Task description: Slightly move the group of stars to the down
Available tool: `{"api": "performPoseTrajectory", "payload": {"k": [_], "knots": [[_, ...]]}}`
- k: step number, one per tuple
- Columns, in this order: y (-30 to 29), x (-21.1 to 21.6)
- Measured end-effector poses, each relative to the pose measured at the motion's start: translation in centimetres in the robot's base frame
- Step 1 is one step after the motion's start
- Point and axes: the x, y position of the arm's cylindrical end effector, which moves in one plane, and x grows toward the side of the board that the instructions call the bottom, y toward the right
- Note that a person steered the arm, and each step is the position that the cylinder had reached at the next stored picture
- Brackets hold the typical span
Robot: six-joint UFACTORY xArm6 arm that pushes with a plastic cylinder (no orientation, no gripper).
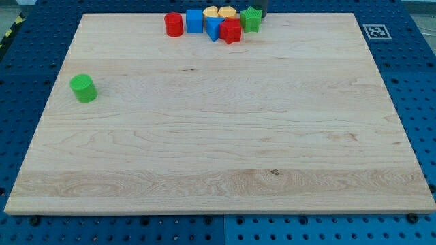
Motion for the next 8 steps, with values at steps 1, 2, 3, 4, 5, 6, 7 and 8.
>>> {"api": "performPoseTrajectory", "payload": {"k": [1, 2, 3, 4, 5, 6, 7, 8], "knots": [[-1.1, 0.0], [-1.5, 0.9], [-1.5, 2.8], [-1.5, 3.3], [-1.2, 4.4], [-1.2, 5.3], [-1.2, 6.0], [-1.2, 7.7]]}}
